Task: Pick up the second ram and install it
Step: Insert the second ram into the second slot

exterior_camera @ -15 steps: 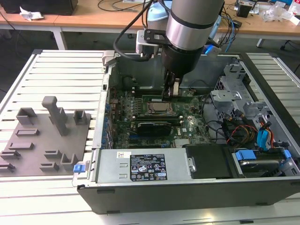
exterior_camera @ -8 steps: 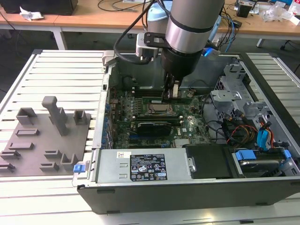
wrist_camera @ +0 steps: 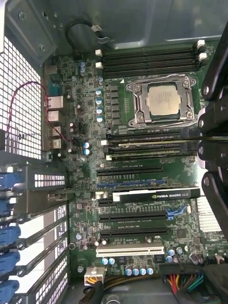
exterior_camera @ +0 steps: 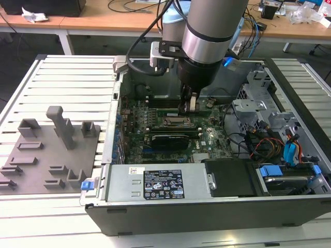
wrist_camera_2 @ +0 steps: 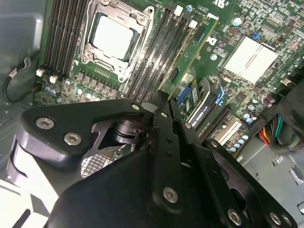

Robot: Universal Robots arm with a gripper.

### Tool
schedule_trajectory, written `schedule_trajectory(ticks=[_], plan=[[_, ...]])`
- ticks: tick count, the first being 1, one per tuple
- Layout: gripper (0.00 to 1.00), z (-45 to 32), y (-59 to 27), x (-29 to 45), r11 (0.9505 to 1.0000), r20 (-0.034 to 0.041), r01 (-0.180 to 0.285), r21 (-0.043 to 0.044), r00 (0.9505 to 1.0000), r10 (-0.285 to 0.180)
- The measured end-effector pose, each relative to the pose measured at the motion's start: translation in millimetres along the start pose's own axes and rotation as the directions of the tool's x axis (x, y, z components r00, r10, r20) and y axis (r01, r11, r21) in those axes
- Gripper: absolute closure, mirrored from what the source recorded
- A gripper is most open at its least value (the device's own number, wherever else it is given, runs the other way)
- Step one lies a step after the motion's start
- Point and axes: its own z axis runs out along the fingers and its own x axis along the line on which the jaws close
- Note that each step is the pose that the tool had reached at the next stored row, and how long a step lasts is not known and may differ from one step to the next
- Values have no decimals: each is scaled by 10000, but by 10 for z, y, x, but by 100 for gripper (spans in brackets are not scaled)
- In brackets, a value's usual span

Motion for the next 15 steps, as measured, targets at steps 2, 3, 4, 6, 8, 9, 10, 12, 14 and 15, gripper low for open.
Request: schedule_trajectory(ticks=[2,3,4,6,8,9,10,12,14,15], plan=[[87,13,-1,2,10000,2,1,0,10000,-1],[87,27,-2,3,10000,0,0,0,10000,0],[87,44,-3,5,10000,1,0,0,10000,0],[87,76,-4,-5,10000,2,0,1,10000,0],[87,99,-5,-16,10000,2,0,0,10000,0],[87,106,-5,-18,10000,1,0,1,10000,0],[87,115,-5,-21,10000,0,0,0,10000,0],[87,142,-5,-46,10000,0,-1,0,10000,1],[87,167,-2,-101,10000,1,0,0,10000,0],[87,203,-2,-138,10000,0,0,0,10000,0]])
